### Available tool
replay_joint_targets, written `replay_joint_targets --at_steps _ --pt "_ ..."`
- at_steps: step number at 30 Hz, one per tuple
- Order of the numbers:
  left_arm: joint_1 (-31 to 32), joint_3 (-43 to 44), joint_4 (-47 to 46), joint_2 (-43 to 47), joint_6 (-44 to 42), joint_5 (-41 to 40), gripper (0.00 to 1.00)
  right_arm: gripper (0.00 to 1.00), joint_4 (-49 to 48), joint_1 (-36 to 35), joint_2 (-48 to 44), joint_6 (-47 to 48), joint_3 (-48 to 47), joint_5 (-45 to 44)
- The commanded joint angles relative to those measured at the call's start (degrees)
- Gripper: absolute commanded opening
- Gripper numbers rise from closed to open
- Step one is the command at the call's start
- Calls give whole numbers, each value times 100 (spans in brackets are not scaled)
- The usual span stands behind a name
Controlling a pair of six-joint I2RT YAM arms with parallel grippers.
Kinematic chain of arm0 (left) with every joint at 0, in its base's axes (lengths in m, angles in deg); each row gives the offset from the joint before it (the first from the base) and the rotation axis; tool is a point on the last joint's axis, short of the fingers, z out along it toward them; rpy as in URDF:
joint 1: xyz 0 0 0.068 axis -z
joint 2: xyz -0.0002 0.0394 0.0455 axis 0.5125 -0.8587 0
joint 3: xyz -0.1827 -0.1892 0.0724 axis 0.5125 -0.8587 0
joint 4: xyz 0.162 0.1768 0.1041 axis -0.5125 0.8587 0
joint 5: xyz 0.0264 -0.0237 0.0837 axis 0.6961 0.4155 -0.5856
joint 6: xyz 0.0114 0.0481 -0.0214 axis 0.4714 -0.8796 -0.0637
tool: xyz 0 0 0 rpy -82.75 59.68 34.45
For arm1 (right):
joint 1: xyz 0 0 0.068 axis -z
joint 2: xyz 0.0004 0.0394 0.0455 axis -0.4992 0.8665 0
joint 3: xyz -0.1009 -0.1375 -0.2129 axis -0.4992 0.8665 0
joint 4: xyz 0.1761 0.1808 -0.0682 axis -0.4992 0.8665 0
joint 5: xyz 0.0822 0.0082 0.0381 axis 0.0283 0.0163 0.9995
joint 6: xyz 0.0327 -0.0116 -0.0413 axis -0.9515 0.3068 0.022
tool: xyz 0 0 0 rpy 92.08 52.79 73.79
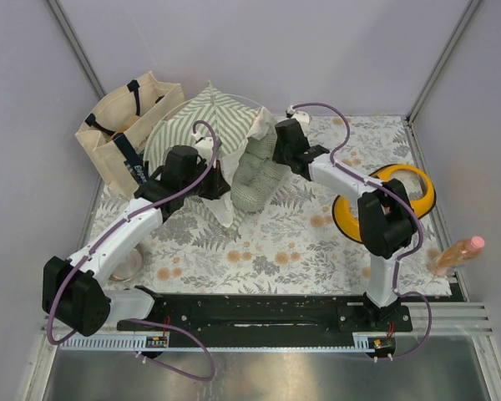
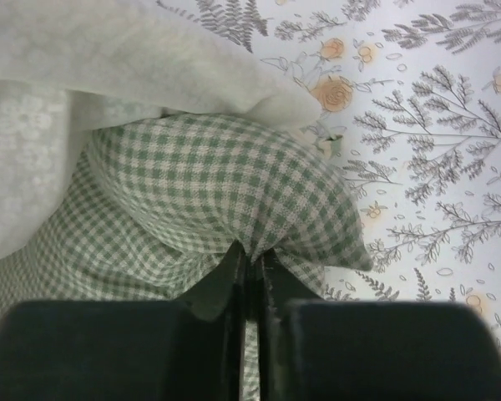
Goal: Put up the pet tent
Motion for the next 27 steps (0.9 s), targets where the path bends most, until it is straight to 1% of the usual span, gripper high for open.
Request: replay_joint_targets --at_steps 1,2,3,5,7,10,12,14,16,19,20,22,24,26,27 --pt "24 191 234 -114 0 272 0 0 -959 13 -361 37 254 425" --pt "24 191 234 -105 -17 289 0 0 -1222 13 -431 98 412 687" --pt "24 173 225 -105 -17 315 0 0 -1825 22 -528 186 579 1082" --pt "24 156 216 -88 -17 351 0 0 -2687 13 -791 327 1149 1715" --pt "24 138 216 -35 -17 360 0 0 -3830 13 -1064 319 1616 2401" --pt "24 199 216 -26 0 316 0 0 -4562 57 -1337 178 1846 3070" --pt "24 235 199 -61 61 342 0 0 -5011 92 -1381 73 1864 3352" --pt "24 331 260 -140 167 456 0 0 -5118 145 -1224 -24 1672 3650" --pt "15 349 296 -184 202 631 0 0 -5197 162 -926 -68 1530 3688" --pt "24 252 120 -211 281 641 0 0 -4969 320 -223 -760 1345 3354" --pt "24 244 85 -228 308 650 0 0 -5126 373 -65 -1085 1467 3284" --pt "24 287 15 -272 334 702 0 0 -5206 426 60 -1762 1783 2934" --pt "24 314 -56 -272 334 729 0 1 -4944 426 -1 -1957 2013 2546" --pt "24 261 -213 -272 317 729 0 12 -4479 418 -45 -1967 2031 2343" --pt "24 261 -266 -290 317 729 0 26 -4259 417 -98 -1915 2048 2247"
